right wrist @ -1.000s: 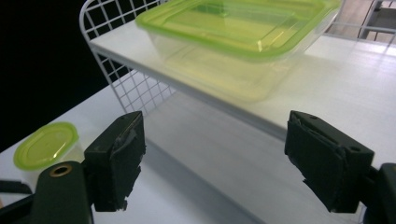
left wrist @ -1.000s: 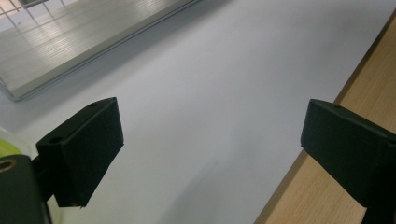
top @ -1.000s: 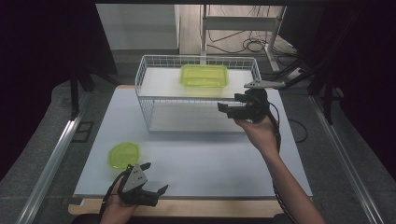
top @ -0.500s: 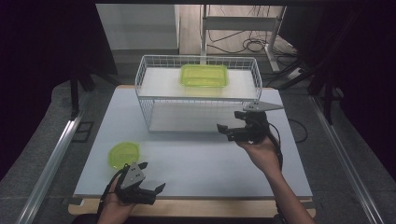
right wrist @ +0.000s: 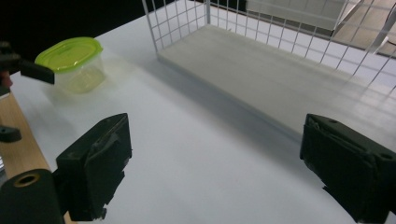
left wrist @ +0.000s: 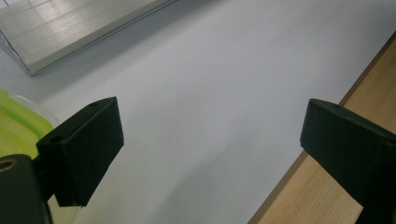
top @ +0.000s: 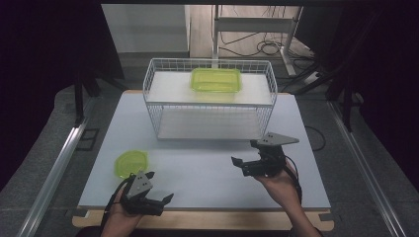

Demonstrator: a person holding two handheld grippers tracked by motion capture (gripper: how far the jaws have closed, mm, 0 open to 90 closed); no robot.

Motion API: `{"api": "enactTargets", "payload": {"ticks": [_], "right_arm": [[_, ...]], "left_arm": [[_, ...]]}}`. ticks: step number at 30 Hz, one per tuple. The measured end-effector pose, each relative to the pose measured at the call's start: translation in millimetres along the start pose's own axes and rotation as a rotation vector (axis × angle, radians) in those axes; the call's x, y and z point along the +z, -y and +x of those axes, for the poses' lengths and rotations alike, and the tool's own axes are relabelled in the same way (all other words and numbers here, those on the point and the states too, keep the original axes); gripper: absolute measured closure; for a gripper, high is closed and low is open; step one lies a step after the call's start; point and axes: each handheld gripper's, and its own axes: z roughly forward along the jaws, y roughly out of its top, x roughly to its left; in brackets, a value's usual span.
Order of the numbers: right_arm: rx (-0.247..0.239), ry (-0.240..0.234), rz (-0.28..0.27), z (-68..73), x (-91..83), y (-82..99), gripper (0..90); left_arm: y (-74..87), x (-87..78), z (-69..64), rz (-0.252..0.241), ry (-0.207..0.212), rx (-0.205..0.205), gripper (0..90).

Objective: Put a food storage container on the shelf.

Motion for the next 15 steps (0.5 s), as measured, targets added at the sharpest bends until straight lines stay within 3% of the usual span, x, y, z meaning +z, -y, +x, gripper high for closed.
{"api": "enactTargets", "payload": {"ticks": [4, 15], "right_arm": [[-0.014, -0.006, 0.007, 6.2, -1.1, 14.3, 7.9], [-0.041, 0.006, 0.027, 13.1, -2.2, 47.7, 7.9]], "left_arm": [[0.3, -0.4, 0.5, -0.005, 0.003, -0.003, 5.2], [6.0, 3.6, 1.6, -0.074, 0.02, -0.002, 3.6]]}}
